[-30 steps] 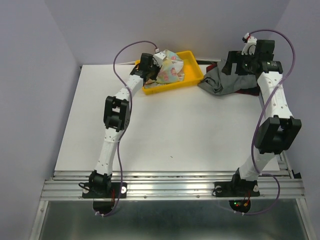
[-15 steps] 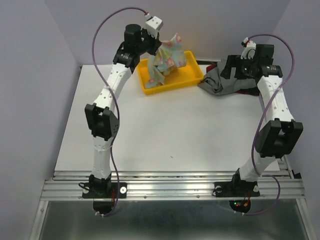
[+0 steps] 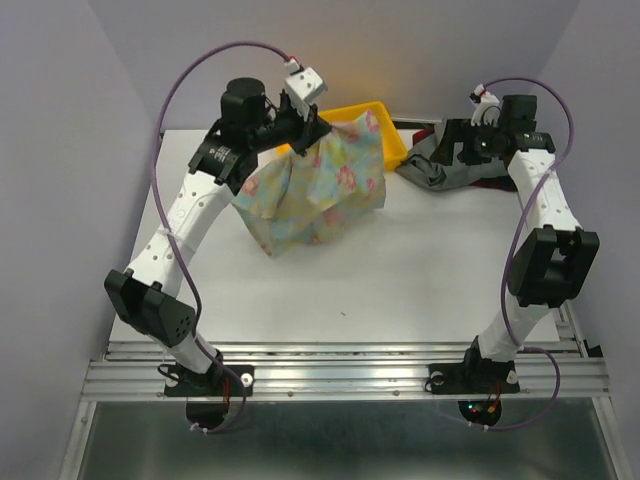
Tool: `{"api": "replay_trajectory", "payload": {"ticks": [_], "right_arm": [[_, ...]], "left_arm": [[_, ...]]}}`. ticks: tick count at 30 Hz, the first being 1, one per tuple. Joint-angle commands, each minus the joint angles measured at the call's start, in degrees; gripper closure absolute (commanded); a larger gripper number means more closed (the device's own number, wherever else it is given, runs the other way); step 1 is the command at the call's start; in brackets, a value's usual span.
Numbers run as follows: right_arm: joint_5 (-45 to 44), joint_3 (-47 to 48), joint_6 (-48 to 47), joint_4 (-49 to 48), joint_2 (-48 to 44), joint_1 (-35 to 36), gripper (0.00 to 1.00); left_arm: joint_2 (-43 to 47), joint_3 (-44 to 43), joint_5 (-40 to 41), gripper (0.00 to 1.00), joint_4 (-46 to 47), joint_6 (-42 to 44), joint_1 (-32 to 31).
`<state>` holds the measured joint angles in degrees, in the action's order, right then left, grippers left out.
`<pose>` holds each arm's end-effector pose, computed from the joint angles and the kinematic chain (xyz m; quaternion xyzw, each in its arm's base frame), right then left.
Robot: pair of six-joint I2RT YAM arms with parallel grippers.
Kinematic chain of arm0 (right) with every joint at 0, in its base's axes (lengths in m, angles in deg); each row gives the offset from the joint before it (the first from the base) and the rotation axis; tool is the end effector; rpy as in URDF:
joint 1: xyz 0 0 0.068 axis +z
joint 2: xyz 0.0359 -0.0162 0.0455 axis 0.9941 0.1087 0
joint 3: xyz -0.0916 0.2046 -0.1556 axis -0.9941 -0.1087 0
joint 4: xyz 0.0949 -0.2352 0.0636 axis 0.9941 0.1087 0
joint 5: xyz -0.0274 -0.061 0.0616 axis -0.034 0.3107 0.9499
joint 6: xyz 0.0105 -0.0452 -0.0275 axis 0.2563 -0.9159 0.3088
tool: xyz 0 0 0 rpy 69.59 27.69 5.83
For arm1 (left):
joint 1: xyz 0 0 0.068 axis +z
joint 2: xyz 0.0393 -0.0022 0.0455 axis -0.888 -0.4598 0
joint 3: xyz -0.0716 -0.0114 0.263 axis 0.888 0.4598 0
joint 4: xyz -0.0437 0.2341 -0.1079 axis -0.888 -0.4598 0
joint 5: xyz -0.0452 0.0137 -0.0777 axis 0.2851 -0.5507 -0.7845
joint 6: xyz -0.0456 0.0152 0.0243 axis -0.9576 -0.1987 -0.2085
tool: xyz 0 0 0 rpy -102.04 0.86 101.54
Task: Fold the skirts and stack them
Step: Move the skirt to the center of the board
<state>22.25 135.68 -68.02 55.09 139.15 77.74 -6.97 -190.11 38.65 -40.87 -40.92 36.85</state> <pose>0.4064 -0.0243 0.3518 -0.1000 0.8758 0.2064 0.4248 0.3119 -0.1713 0.4987 0.4092 0.5728 -0.2653 0.6588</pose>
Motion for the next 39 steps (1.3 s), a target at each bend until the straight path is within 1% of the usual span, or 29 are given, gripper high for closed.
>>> {"api": "replay_trajectory", "payload": {"ticks": [1, 2, 3, 5, 7, 10, 11, 14, 16, 18, 19, 21, 22, 24, 25, 27, 28, 29, 30, 31, 34, 36, 39], "right_arm": [[6.43, -1.46, -3.22, 0.07, -0.21, -0.48, 0.01], [7.13, -1.46, -3.74, 1.04, 0.05, -0.48, 0.01], [8.10, -1.63, -5.31, 3.05, 0.14, -0.48, 0.01], [11.35, -2.07, -6.55, 5.69, 0.58, -0.48, 0.03], [14.33, -4.08, -7.00, 6.58, 0.32, -0.48, 0.04], [16.80, -7.16, -6.74, 6.15, -0.30, -0.48, 0.05], [17.42, -9.00, -6.65, 5.80, -0.65, -0.48, 0.07], [19.00, -11.47, -6.38, 4.91, -0.65, 0.13, 0.10], [20.05, -12.26, -6.65, 4.47, -0.13, 1.44, 0.13], [21.98, -12.53, -7.08, 4.47, 0.57, 2.15, 0.13], [23.21, -12.44, -7.17, 4.65, 0.84, 2.15, 0.13], [25.59, -12.01, -7.79, 5.09, 1.45, 3.55, 0.11], [27.16, -11.31, -9.10, 6.39, 1.89, 3.56, 0.10], [27.36, -10.95, -12.16, 8.76, 2.25, 5.22, 0.09], [26.49, -11.38, -12.97, 9.48, 2.34, 5.23, 0.09], [25.25, -12.52, -14.55, 10.27, 2.34, 5.23, 0.11], [23.94, -13.14, -15.86, 11.41, 2.25, 5.23, 0.13], [23.23, -14.19, -16.14, 11.85, 2.42, 5.23, 0.16], [22.53, -14.81, -16.23, 11.86, 2.42, 5.23, 0.18], [21.65, -15.95, -16.31, 11.86, 2.42, 5.23, 0.20], [20.24, -17.62, -15.44, 10.80, 2.69, 5.23, 0.21], [19.02, -19.20, -14.74, 9.40, 2.86, 5.23, 0.21], [17.26, -21.31, -14.56, 8.17, 3.30, 5.76, 0.23]], "left_arm": [[1.83, 11.51, -1.69, 1.00, -2.33, 3.40, -3.30], [2.18, 15.01, -2.13, 1.00, -2.59, 3.75, -3.92], [1.92, 16.35, -2.40, 1.00, -3.20, 4.27, -5.32], [0.34, 18.55, -4.06, 1.00, -3.12, 3.49, -5.95], [-2.81, 18.48, -5.21, 1.00, -2.86, 1.83, -5.77], [-6.77, 14.80, -6.70, 1.00, -3.29, 1.55, -5.25], [-9.65, 11.22, -8.01, 1.00, -4.86, 4.08, -5.16], [-14.67, 6.62, -9.69, 1.00, -9.70, 7.34, -6.20], [-16.88, 2.84, -10.83, 1.00, -14.88, 10.76, -7.35], [-15.41, 2.12, -11.88, 1.00, -18.40, 16.29, -9.01], [-13.74, 3.52, -12.06, 1.00, -17.98, 17.36, -9.37], [-10.05, 10.36, -12.07, 1.00, -15.70, 18.96, -9.64], [-6.38, 12.48, -11.81, 1.00, -13.42, 20.96, -9.64], [-2.84, 18.26, -11.37, 1.00, -12.96, 24.47, -9.64], [-0.04, 19.95, -10.32, 1.00, -13.48, 28.67, -9.64], [1.74, 23.74, -9.00, 1.00, -16.98, 35.09, -9.64], [2.27, 24.97, -8.03, 1.00, -22.40, 38.87, -9.64], [2.79, 27.94, -5.76, 1.00, -27.06, 45.87, -9.73], [2.97, 29.88, -4.26, 1.00, -28.76, 48.81, -9.73], [3.41, 31.81, -1.37, 1.00, -30.09, 54.06, -9.73], [4.73, 39.90, 4.27, 0.99, -29.67, 57.97, -9.73], [5.26, 43.94, 5.68, 0.95, -27.04, 58.85, -9.73], [5.52, 47.11, 7.00, 0.91, -25.27, 59.99, -9.73]]}}
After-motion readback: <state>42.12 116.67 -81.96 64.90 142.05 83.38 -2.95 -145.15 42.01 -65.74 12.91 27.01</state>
